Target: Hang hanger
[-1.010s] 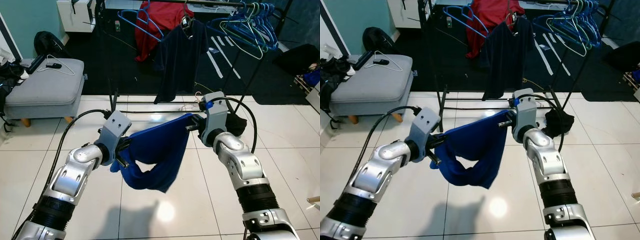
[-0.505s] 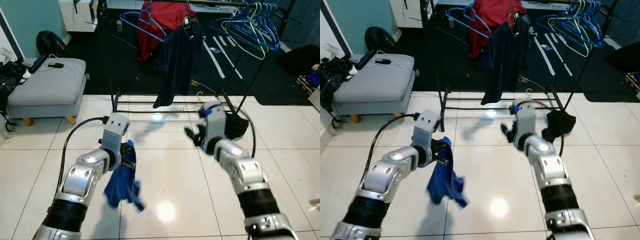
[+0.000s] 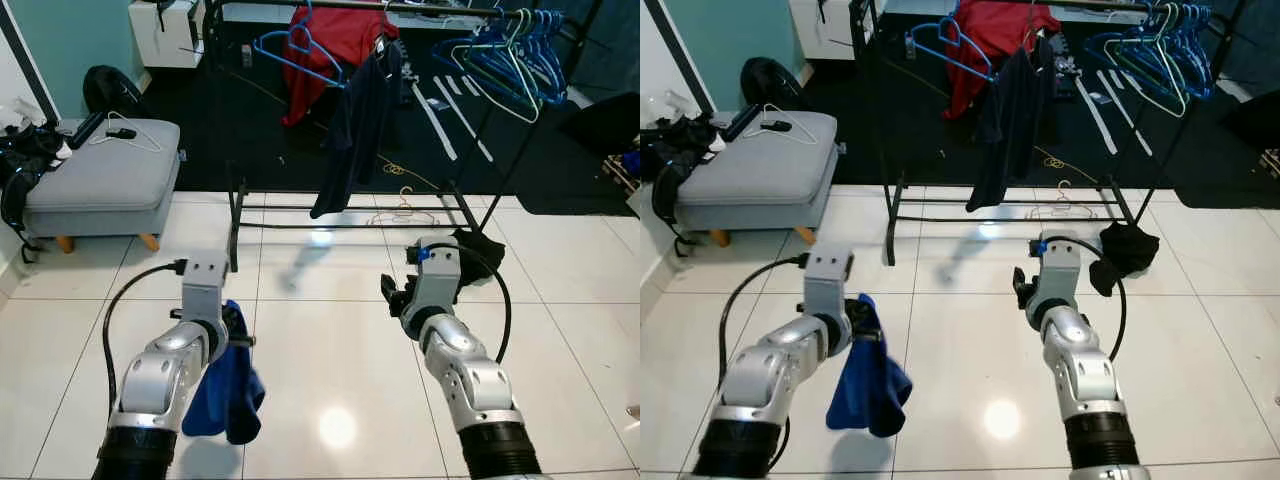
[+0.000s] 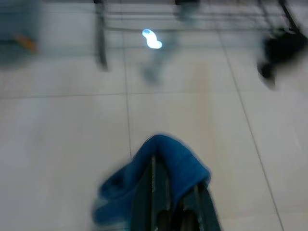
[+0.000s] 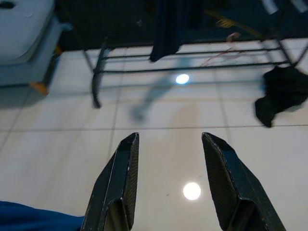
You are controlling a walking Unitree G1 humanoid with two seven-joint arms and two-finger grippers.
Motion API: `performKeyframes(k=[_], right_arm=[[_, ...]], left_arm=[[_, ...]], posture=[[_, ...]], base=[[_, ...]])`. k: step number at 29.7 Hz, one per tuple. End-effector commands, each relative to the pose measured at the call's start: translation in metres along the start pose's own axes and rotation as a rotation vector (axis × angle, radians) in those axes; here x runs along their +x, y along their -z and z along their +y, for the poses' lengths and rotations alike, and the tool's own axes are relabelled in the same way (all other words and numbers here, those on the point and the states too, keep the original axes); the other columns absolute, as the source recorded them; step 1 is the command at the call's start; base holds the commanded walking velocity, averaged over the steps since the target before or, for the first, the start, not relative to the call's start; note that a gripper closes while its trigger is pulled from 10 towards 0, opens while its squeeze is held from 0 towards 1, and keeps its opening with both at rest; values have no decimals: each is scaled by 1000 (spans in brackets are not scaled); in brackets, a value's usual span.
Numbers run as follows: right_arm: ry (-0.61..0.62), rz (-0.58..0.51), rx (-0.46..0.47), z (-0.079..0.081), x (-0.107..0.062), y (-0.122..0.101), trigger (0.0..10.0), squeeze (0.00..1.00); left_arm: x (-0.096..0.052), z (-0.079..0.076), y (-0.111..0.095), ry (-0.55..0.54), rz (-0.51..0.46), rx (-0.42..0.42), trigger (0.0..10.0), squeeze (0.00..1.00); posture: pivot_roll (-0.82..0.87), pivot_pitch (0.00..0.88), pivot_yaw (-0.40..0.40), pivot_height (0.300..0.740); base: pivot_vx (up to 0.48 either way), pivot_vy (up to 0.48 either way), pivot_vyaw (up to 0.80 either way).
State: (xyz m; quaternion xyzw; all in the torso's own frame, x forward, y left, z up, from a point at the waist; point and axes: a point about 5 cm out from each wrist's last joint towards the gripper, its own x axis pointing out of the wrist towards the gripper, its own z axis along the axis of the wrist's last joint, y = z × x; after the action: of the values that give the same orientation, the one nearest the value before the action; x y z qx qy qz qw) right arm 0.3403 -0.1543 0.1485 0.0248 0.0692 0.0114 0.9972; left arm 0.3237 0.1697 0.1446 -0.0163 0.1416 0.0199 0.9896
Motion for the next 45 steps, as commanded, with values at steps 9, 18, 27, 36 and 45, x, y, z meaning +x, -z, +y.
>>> performKeyframes(k=[9, 18, 27, 36, 45], right_arm=[[-22, -50, 66, -1, -6, -1, 10000, 0], [-3, -77, 50, 0, -4, -1, 10000, 0], [-46, -80, 112, 7, -1, -3, 10000, 0], [-39, -66, 80, 8, 3, 1, 10000, 0], [-32, -89, 28, 5, -1, 3, 10000, 0]], left_arm=[[-12, -4, -3, 2, -78, -43, 10000, 0], [-13, -17, -12, 34, -174, -65, 10000, 0], [-10, -7, -10, -43, -178, -2, 10000, 0], [-6, -22, -15, 7, -207, 20, 10000, 0], [-2, -24, -25, 22, -240, 35, 10000, 0]], posture=[[6, 118, -22, 740], [7, 111, -32, 740], [2, 97, -30, 740], [8, 77, -35, 740], [13, 86, -41, 740]], base=[[0, 0, 0], [0, 0, 0], [0, 0, 0], [0, 0, 0], [258, 0, 0]])
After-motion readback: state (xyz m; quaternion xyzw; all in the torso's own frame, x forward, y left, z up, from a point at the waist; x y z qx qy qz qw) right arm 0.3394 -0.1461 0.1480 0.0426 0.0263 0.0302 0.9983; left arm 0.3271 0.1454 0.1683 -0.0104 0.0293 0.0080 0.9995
